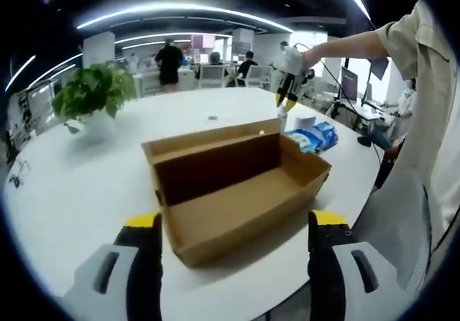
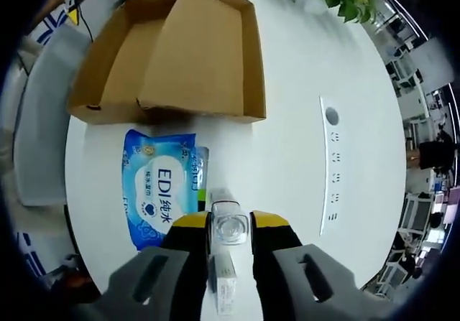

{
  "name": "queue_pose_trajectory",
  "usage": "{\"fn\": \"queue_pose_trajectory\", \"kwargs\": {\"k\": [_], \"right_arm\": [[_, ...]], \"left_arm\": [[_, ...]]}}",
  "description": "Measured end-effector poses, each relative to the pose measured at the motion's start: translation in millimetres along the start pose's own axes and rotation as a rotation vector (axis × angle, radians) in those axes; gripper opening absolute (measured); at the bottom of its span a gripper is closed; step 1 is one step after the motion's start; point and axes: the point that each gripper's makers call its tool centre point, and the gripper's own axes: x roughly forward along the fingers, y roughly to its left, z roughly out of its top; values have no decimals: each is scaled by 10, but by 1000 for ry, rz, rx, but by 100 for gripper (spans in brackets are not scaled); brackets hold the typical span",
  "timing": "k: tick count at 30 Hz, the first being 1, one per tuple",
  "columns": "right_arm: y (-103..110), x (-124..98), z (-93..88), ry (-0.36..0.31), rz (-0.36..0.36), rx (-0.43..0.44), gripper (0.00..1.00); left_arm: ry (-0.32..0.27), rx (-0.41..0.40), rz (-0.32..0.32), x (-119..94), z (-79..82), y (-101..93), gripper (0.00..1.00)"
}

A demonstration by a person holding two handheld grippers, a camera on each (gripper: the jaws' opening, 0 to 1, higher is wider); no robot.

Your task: Operate the shoe box by opening the lid, removing the specified soft item, and placing it in the target area until the item is outside and the box remains undamaged.

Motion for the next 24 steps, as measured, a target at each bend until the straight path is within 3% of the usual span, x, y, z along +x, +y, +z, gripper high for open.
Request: {"fn": "queue_pose_trajectory", "kwargs": {"k": [5,12,16,24], "right_arm": [[-16,-19,15,-12,-3,13,22],[6,-198,188,-87,-15,69,25],[70,-260,274,-110,-27,91,24],[145,-325,517,-206,-40,242,23]], "left_arm": [[7,-10,23,9,-18,54,80],[9,-39,83,13,-24,201,68],[44,-44,121,23,-80,288,63],[65,-97,191,25,-119,454,46]]}}
